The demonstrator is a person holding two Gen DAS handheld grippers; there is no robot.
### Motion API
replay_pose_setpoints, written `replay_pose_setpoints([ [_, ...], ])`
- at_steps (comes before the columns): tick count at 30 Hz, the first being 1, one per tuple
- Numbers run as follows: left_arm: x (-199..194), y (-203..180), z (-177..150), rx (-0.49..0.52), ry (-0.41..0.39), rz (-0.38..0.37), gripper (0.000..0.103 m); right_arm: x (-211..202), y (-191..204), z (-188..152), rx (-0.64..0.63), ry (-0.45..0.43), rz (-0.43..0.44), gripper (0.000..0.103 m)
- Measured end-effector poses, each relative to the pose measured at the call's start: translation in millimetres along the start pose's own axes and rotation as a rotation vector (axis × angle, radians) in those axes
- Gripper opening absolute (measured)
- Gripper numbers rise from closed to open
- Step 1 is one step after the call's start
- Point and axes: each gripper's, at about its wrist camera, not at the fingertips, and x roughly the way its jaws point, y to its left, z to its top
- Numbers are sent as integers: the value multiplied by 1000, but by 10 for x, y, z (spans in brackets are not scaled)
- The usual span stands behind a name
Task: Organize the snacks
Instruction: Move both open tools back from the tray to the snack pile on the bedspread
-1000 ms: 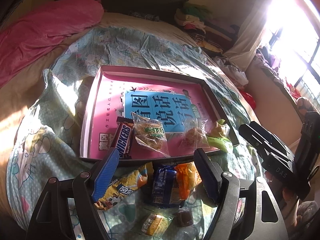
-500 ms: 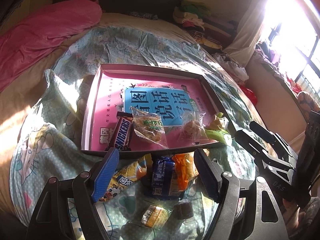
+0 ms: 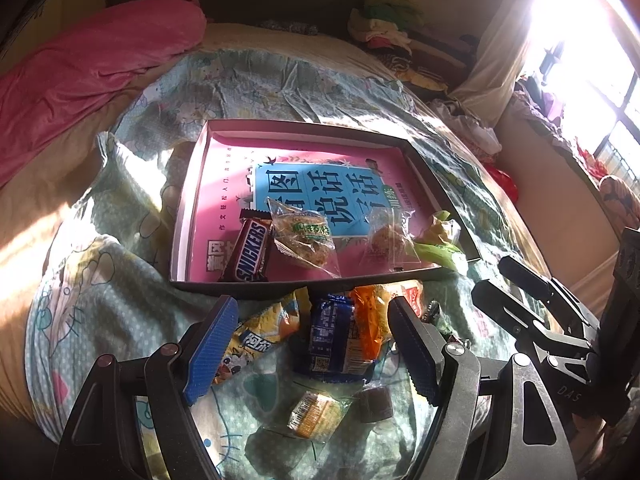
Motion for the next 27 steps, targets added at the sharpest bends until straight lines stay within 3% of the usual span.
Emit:
replay_pose_setpoints([
  [17,-151,28,-183,19,15,54,79,2,108,-161,-10,83,30,78],
  [27,-69,136,-385,31,83,55,79,68,341,-325,-124,172,97,78],
])
